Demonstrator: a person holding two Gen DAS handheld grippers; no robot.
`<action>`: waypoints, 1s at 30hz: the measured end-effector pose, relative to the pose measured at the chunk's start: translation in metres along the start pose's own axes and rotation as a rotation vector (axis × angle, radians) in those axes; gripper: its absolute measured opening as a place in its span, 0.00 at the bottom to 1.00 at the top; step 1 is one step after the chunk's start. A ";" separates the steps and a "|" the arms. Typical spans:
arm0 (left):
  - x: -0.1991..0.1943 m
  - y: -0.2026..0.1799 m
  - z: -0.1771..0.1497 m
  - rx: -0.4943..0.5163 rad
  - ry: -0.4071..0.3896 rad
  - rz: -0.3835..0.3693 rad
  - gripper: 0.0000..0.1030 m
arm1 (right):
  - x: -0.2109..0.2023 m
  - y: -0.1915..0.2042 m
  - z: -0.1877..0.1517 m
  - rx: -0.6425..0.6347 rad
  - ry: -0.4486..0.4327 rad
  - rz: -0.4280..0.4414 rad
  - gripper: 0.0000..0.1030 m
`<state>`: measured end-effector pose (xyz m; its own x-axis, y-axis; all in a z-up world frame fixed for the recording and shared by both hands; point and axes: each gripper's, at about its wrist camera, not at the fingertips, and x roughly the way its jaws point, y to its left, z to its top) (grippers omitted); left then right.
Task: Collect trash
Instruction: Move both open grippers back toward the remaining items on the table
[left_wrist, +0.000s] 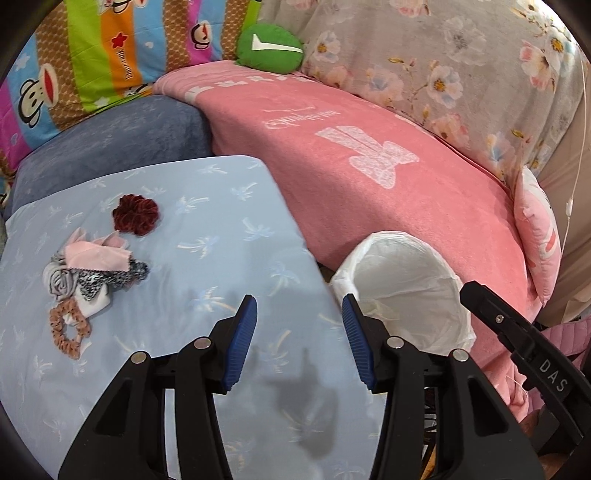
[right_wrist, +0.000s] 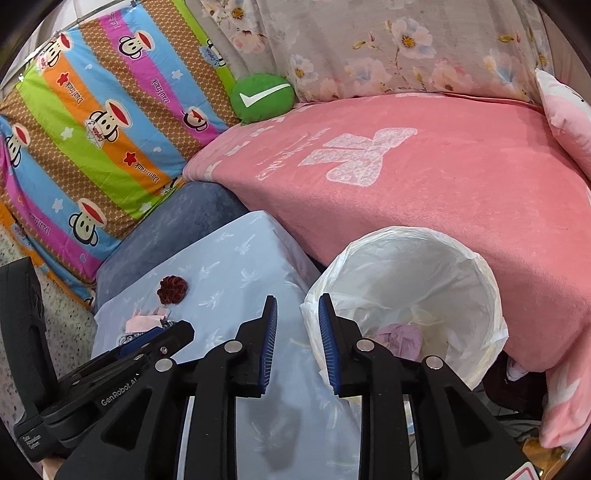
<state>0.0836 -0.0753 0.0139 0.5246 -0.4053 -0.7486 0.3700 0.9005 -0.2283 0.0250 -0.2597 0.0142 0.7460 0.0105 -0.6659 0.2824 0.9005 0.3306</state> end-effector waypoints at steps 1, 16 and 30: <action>-0.001 0.004 -0.001 -0.004 -0.002 0.007 0.47 | 0.002 0.004 -0.002 -0.007 0.004 0.002 0.28; -0.014 0.088 -0.022 -0.136 -0.016 0.123 0.61 | 0.027 0.064 -0.023 -0.105 0.065 0.031 0.37; -0.021 0.190 -0.046 -0.324 0.005 0.218 0.62 | 0.063 0.139 -0.053 -0.235 0.147 0.074 0.43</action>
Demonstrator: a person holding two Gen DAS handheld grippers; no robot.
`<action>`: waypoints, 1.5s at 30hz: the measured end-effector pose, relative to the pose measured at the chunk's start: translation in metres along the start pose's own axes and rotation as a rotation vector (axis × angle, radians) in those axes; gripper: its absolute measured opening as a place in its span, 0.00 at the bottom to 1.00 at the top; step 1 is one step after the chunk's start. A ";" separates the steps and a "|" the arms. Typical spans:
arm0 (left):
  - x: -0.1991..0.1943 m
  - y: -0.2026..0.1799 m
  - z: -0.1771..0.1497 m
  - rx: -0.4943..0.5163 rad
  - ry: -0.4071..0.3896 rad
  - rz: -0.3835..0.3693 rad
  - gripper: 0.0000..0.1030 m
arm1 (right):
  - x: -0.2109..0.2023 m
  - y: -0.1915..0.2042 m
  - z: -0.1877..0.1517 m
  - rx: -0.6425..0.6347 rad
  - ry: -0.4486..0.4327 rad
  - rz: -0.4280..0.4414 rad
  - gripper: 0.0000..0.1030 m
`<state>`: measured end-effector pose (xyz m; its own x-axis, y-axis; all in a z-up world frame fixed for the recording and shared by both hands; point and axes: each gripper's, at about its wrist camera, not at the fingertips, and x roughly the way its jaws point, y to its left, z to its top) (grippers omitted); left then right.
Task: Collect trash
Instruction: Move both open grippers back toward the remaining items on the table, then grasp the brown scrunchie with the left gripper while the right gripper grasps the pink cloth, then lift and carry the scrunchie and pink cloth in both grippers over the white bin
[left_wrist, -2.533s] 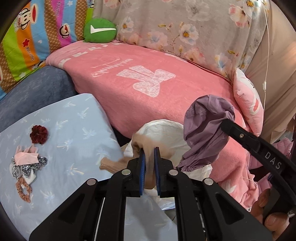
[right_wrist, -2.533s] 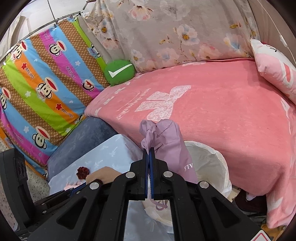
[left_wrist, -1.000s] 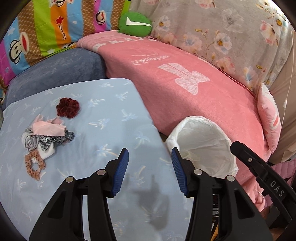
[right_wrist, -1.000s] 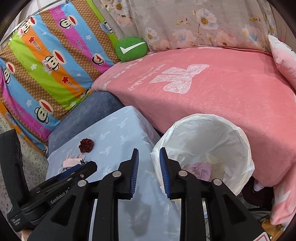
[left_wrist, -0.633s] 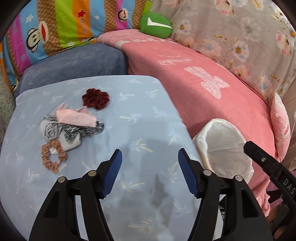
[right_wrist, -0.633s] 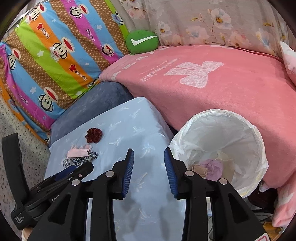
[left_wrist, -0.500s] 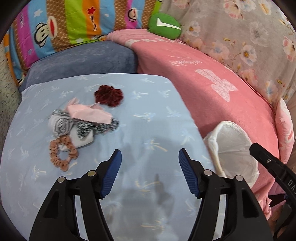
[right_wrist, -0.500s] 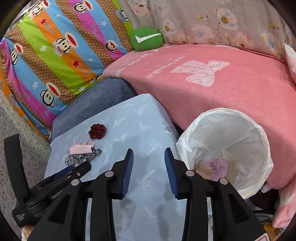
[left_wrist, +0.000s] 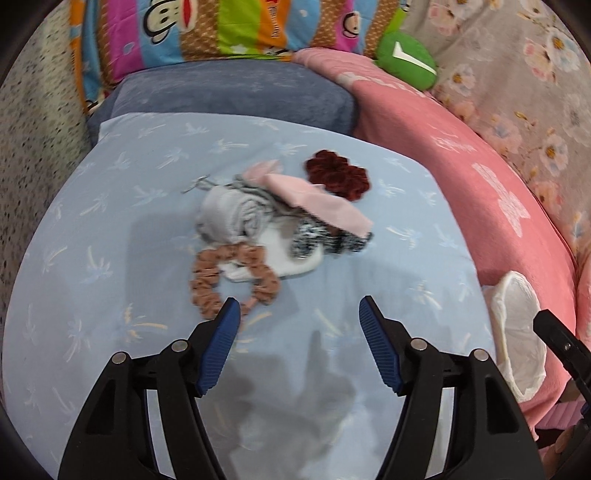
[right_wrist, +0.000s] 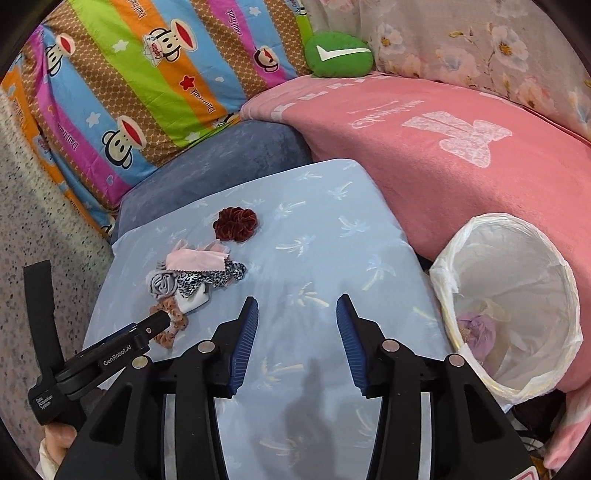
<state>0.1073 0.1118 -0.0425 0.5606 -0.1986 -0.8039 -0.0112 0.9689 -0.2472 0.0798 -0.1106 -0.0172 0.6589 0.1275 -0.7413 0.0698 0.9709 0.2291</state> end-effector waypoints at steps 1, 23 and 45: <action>0.001 0.006 0.001 -0.011 0.002 0.004 0.62 | 0.004 0.007 0.000 -0.011 0.006 0.003 0.44; 0.053 0.074 0.021 -0.109 0.117 -0.032 0.36 | 0.102 0.121 0.031 -0.157 0.081 0.074 0.47; 0.046 0.085 0.027 -0.130 0.116 -0.070 0.17 | 0.179 0.130 0.009 -0.188 0.227 0.039 0.05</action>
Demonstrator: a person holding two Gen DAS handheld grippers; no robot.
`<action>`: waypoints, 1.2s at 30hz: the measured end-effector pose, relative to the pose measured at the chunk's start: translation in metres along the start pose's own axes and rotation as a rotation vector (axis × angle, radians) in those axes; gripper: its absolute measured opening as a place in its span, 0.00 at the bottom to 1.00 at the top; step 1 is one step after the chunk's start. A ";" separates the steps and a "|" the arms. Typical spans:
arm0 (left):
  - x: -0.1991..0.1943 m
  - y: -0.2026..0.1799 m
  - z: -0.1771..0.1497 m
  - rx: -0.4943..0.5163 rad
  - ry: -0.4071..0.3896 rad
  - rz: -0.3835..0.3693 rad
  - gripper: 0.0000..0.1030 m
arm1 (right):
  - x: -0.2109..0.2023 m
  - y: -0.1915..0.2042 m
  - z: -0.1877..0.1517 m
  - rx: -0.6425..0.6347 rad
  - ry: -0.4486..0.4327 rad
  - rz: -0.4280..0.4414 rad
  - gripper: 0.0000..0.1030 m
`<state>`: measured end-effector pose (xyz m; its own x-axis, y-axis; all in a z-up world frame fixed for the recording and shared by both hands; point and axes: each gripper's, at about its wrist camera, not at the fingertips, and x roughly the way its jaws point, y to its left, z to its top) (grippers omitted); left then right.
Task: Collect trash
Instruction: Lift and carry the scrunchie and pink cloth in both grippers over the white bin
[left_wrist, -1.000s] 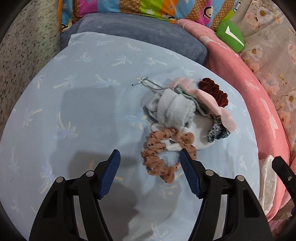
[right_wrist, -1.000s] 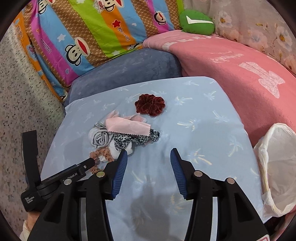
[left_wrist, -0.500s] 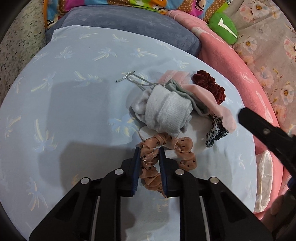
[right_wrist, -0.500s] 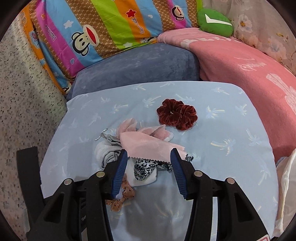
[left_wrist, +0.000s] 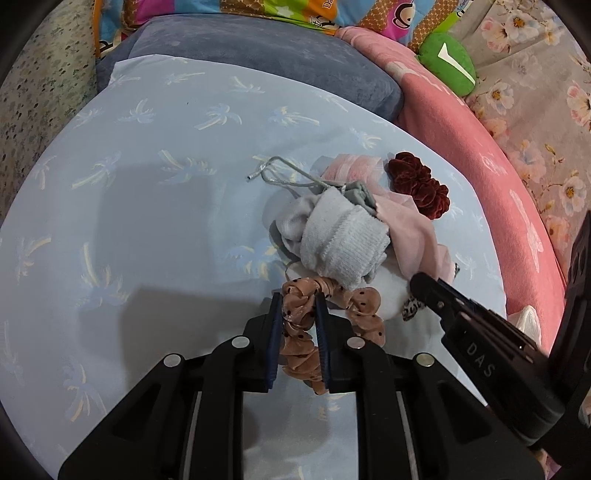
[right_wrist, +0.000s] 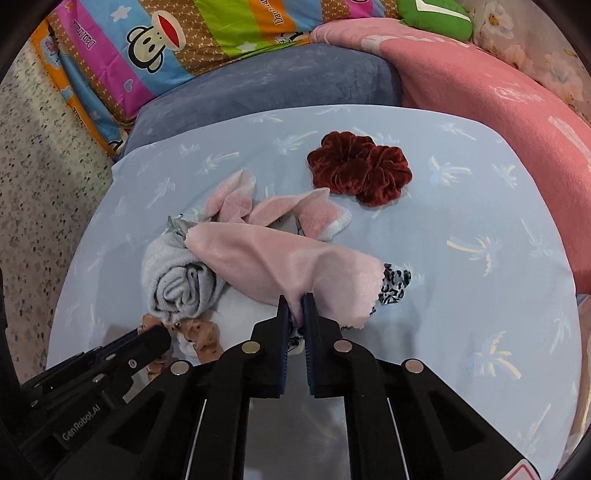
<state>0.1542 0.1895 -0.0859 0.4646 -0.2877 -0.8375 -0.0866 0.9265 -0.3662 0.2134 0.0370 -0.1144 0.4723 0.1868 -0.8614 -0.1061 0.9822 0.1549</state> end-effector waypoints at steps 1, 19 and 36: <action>0.000 -0.001 -0.001 0.000 0.002 0.000 0.17 | -0.002 -0.002 -0.003 0.004 -0.001 0.000 0.05; -0.028 -0.050 -0.022 0.072 -0.032 -0.043 0.16 | -0.112 -0.043 -0.029 0.097 -0.168 0.038 0.05; -0.045 -0.125 -0.051 0.213 -0.057 -0.062 0.16 | -0.161 -0.110 -0.067 0.189 -0.191 0.045 0.06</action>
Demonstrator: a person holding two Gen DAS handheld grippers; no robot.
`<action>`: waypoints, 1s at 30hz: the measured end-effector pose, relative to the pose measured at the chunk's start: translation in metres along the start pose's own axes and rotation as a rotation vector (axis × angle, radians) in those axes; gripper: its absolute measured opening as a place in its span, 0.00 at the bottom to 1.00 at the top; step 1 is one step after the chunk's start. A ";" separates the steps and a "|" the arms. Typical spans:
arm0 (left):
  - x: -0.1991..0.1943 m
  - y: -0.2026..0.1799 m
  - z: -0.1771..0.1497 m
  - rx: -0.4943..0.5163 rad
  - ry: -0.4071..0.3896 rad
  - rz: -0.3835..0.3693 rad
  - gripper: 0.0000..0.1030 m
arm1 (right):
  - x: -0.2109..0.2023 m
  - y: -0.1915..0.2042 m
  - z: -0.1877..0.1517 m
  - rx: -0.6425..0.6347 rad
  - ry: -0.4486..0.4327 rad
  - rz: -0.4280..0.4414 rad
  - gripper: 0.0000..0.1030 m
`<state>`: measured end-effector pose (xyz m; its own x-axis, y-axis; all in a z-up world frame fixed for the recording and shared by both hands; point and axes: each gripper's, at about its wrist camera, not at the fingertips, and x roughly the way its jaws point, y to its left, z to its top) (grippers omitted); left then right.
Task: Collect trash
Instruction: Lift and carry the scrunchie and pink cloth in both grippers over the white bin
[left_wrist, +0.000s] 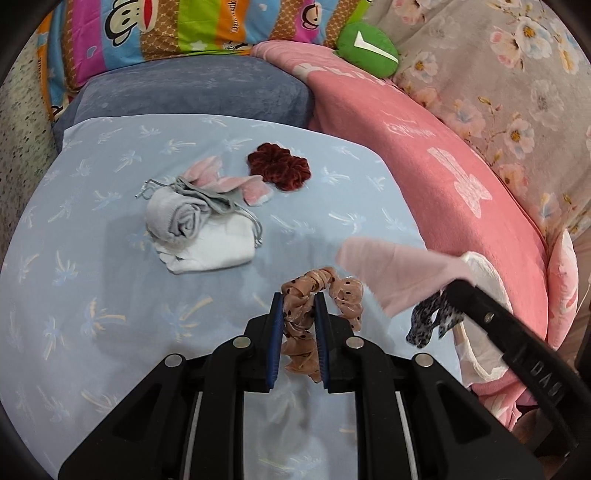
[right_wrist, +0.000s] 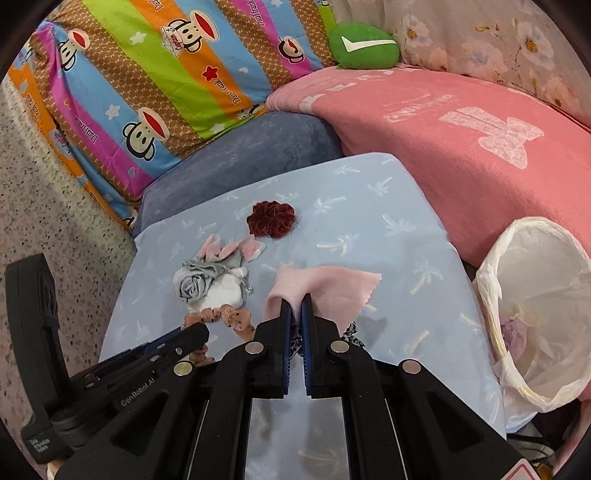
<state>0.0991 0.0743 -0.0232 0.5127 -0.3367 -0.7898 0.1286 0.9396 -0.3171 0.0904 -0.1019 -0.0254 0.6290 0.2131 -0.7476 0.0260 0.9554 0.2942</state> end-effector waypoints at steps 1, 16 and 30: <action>0.002 -0.004 -0.002 0.005 0.004 0.001 0.16 | 0.002 -0.005 -0.006 0.006 0.011 -0.007 0.07; 0.009 -0.027 -0.017 0.048 0.030 0.013 0.16 | 0.011 -0.043 -0.036 0.069 0.045 -0.047 0.37; 0.016 -0.022 -0.015 0.047 0.044 0.043 0.16 | 0.058 -0.035 -0.036 0.022 0.128 -0.048 0.02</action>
<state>0.0915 0.0474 -0.0370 0.4812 -0.2974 -0.8246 0.1477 0.9547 -0.2582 0.0980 -0.1156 -0.1011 0.5226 0.1932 -0.8304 0.0716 0.9606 0.2686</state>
